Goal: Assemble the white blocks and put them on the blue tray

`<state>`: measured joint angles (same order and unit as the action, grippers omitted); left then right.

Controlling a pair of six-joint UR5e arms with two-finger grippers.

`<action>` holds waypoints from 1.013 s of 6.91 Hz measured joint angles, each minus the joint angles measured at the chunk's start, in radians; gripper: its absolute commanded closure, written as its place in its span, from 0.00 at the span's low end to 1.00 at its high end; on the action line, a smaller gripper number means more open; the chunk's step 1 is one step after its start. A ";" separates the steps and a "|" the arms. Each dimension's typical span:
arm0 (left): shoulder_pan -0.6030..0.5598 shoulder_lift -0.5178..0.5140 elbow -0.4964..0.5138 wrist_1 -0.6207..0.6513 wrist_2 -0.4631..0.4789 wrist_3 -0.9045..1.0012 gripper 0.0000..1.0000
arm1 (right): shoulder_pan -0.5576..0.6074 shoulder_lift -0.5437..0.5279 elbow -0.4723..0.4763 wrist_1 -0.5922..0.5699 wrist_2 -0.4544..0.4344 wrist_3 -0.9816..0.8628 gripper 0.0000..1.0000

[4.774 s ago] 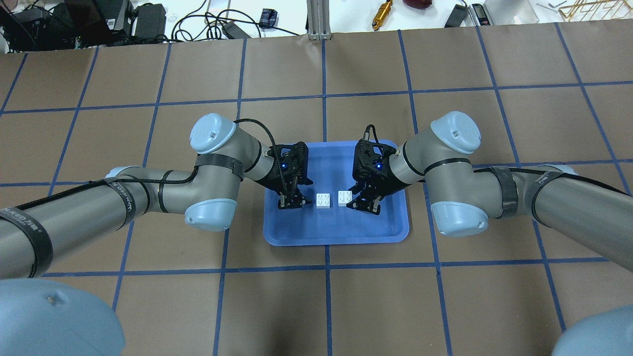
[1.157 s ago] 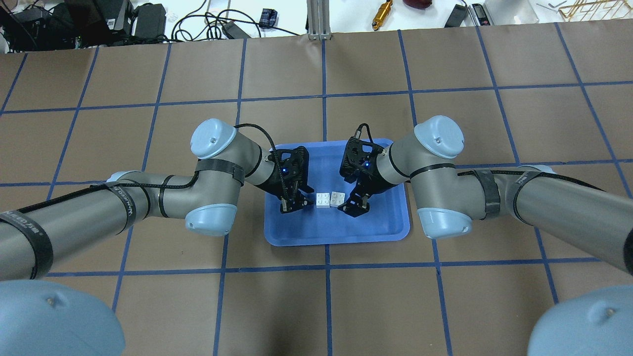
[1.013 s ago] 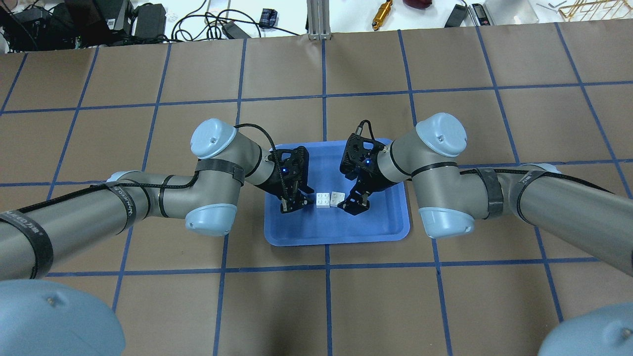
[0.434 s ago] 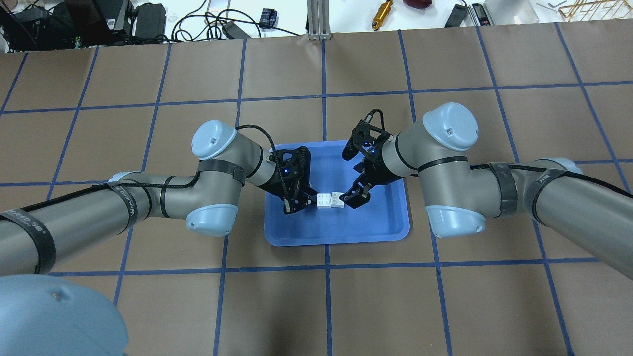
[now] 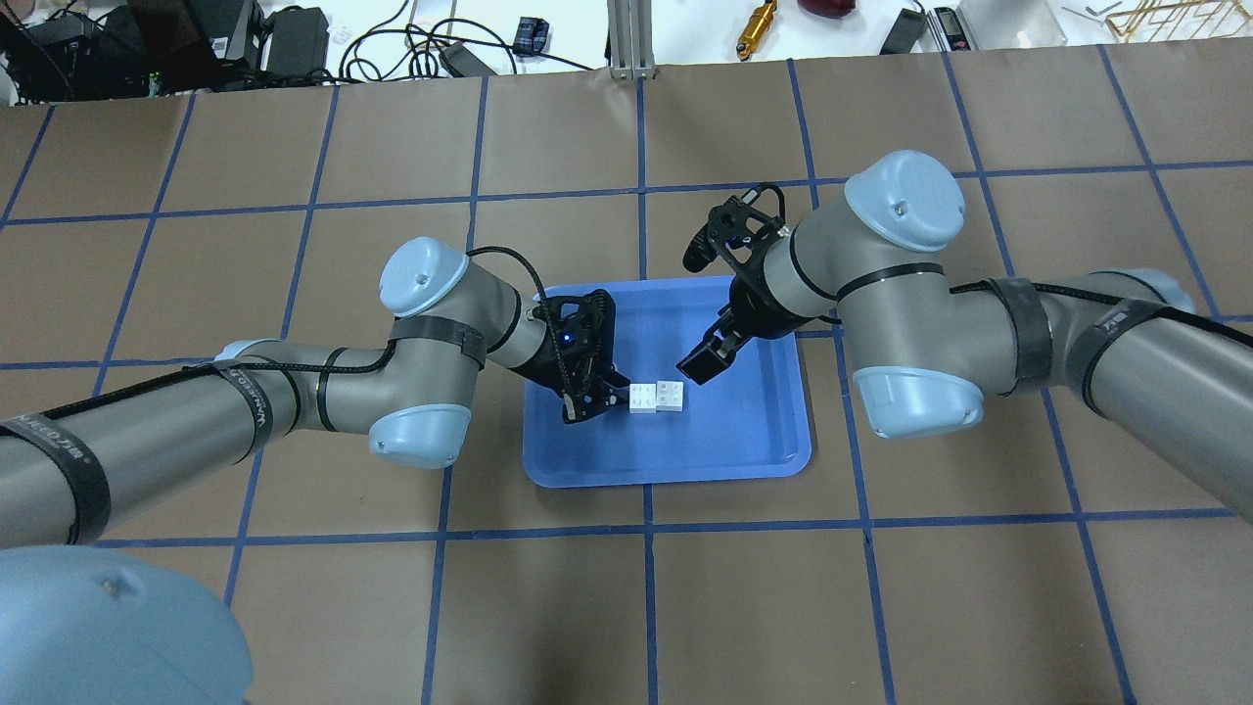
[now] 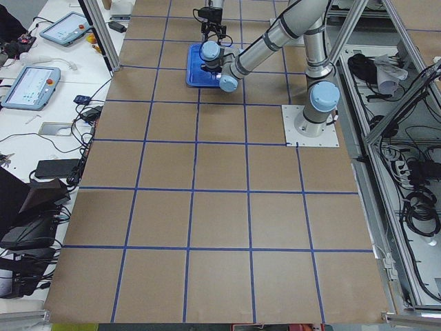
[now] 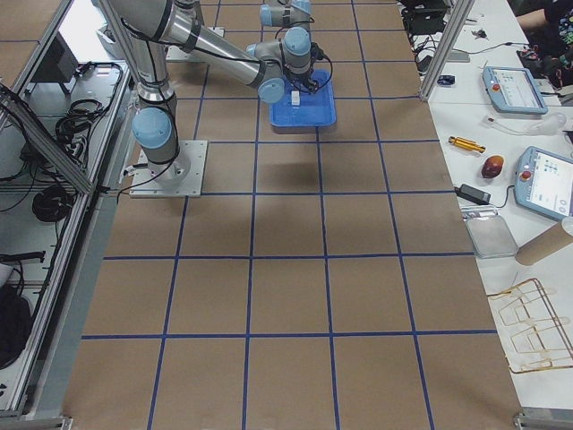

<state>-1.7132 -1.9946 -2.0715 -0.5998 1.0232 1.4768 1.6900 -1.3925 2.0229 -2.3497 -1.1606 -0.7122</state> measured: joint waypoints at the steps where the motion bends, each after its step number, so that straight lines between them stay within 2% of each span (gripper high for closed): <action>1: 0.001 0.007 0.002 0.000 -0.001 -0.002 0.70 | -0.001 -0.007 -0.043 0.066 -0.023 0.068 0.00; 4: 0.008 0.037 0.009 -0.001 -0.002 -0.007 0.67 | -0.007 -0.045 -0.185 0.316 -0.111 0.327 0.00; 5: 0.013 0.059 0.017 -0.014 0.000 -0.014 0.49 | -0.012 -0.058 -0.223 0.389 -0.142 0.439 0.00; 7: 0.019 0.117 0.050 -0.085 0.006 -0.078 0.24 | -0.031 -0.093 -0.282 0.515 -0.221 0.603 0.00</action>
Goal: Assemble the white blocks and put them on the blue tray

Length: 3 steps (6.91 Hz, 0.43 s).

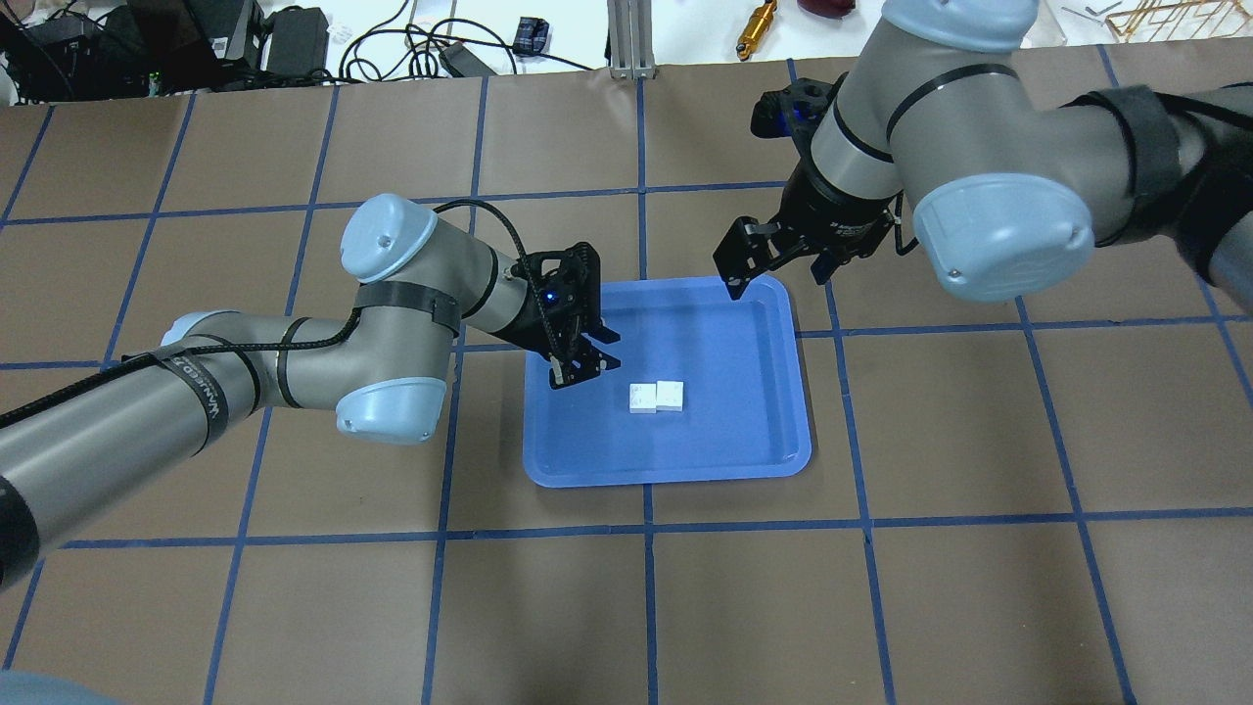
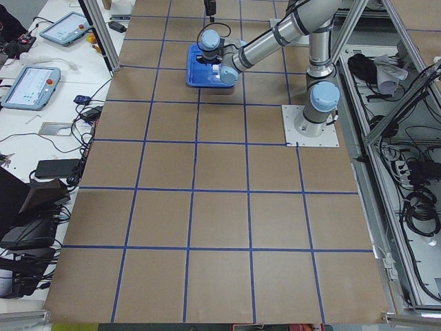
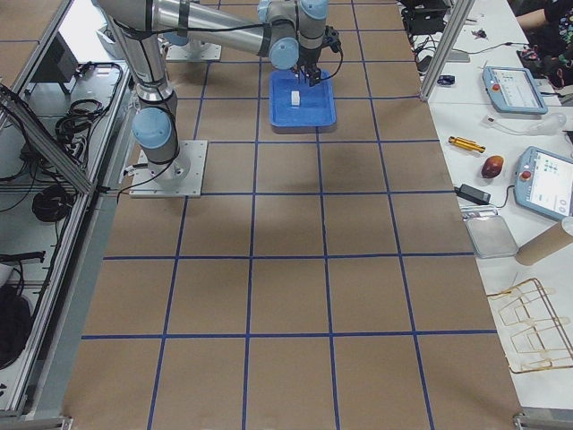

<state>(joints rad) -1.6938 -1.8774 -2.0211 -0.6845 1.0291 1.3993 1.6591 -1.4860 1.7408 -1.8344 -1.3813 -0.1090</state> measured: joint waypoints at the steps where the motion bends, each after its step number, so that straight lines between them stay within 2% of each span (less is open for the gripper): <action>1: 0.001 0.035 0.034 -0.072 0.005 -0.044 0.19 | -0.020 -0.036 -0.018 0.060 -0.050 0.077 0.00; 3: 0.002 0.113 0.158 -0.336 0.035 -0.106 0.00 | -0.050 -0.123 -0.028 0.202 -0.117 0.132 0.00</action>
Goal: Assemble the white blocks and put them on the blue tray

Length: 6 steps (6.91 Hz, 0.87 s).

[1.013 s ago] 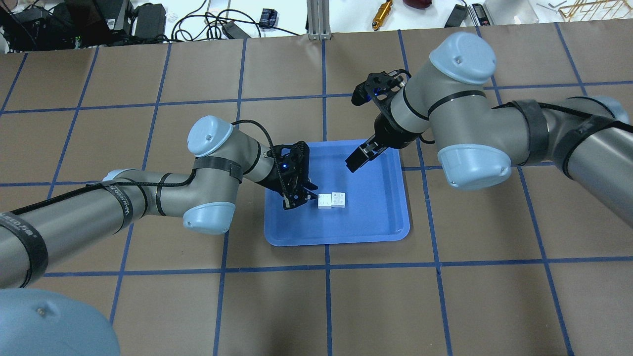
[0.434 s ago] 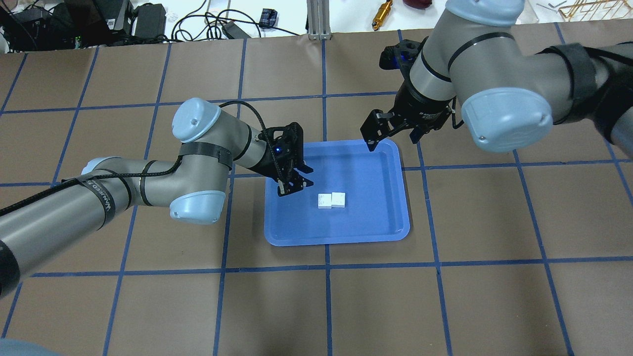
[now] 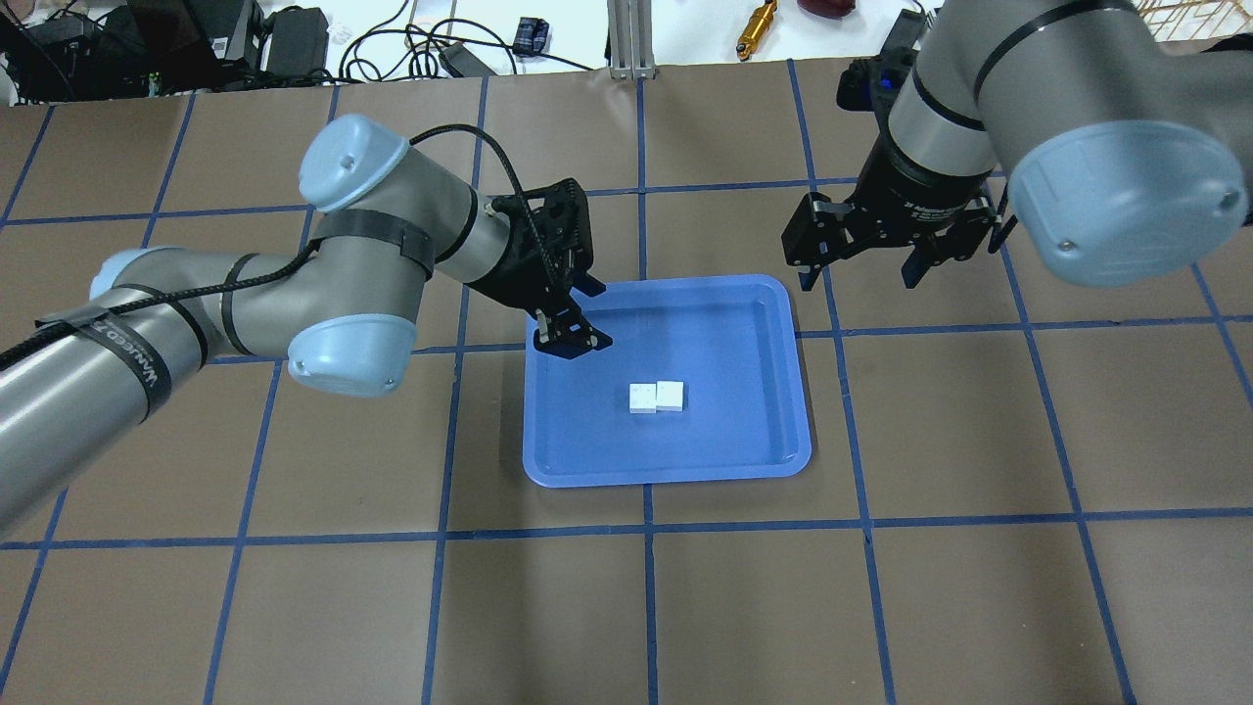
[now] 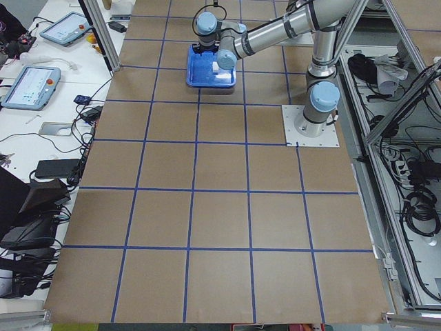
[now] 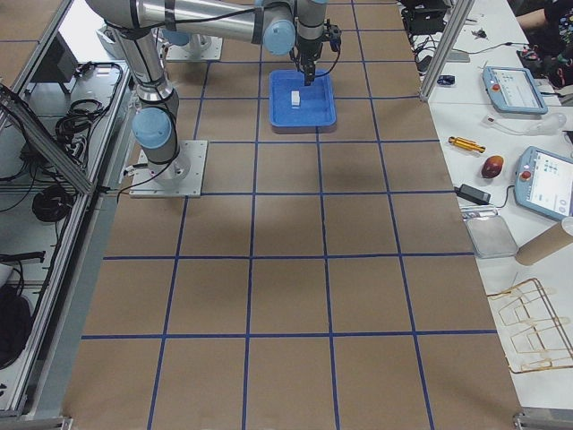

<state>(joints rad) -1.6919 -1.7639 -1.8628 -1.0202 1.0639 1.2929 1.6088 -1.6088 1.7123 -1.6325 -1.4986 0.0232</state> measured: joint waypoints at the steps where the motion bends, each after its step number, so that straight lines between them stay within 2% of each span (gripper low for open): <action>1: 0.002 0.042 0.077 -0.177 0.033 -0.027 0.00 | -0.018 -0.029 -0.002 0.063 -0.021 0.005 0.00; 2: 0.010 0.081 0.135 -0.325 0.055 -0.064 0.00 | -0.041 -0.053 -0.002 0.114 -0.032 0.007 0.00; 3: 0.033 0.121 0.170 -0.415 0.087 -0.110 0.00 | -0.055 -0.079 -0.002 0.146 -0.038 0.018 0.00; 6: 0.120 0.238 0.193 -0.507 0.209 -0.278 0.00 | -0.059 -0.116 -0.008 0.166 -0.084 0.098 0.00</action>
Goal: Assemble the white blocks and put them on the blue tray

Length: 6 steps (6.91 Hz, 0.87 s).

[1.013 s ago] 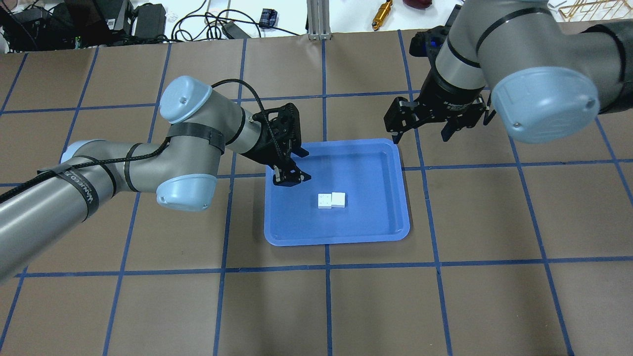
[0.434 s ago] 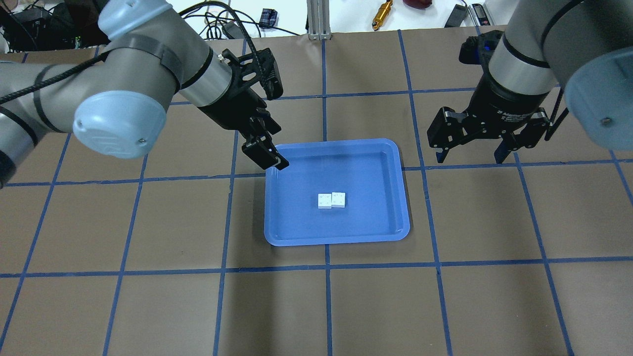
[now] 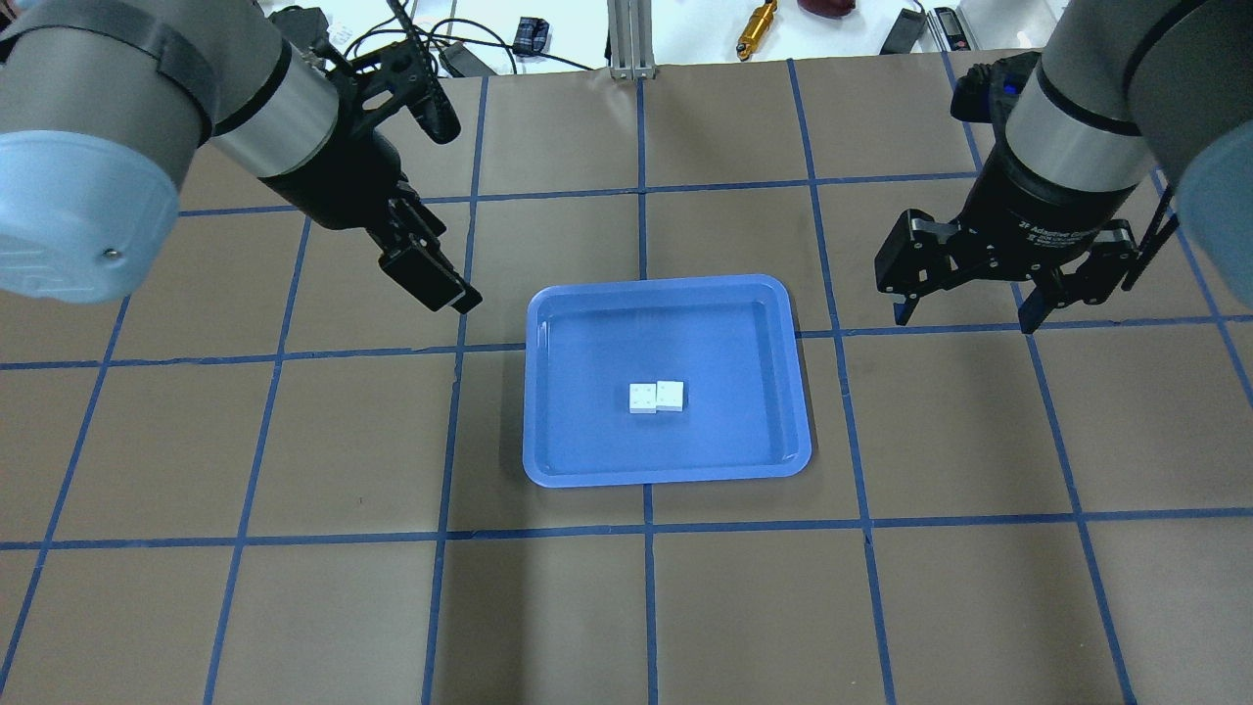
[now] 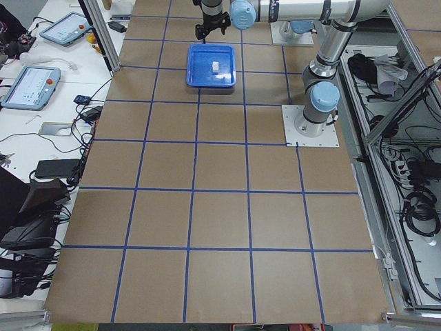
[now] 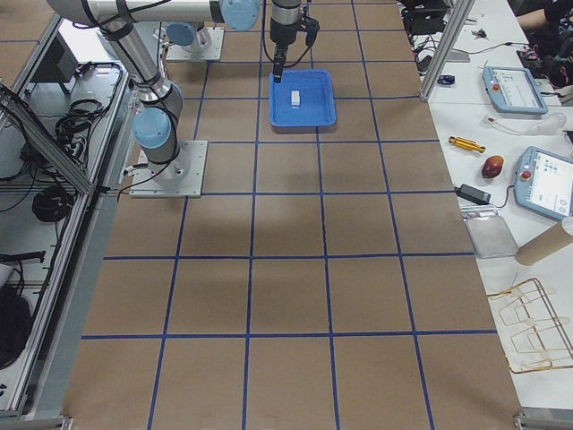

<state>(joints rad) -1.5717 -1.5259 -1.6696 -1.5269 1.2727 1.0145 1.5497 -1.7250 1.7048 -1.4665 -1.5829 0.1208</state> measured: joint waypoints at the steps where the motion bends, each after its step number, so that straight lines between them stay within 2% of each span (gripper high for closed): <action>1: 0.017 0.037 0.000 -0.047 0.041 -0.067 0.00 | 0.000 -0.001 0.000 -0.001 -0.002 0.006 0.00; 4: 0.028 0.107 0.000 -0.086 0.215 -0.433 0.00 | 0.004 -0.002 -0.001 0.001 0.030 0.010 0.00; 6: 0.030 0.120 -0.003 -0.053 0.250 -0.692 0.00 | 0.004 -0.002 -0.001 0.002 0.038 0.011 0.00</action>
<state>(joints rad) -1.5420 -1.4058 -1.6731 -1.5794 1.5232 0.3227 1.5538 -1.7272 1.7042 -1.4650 -1.5454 0.1317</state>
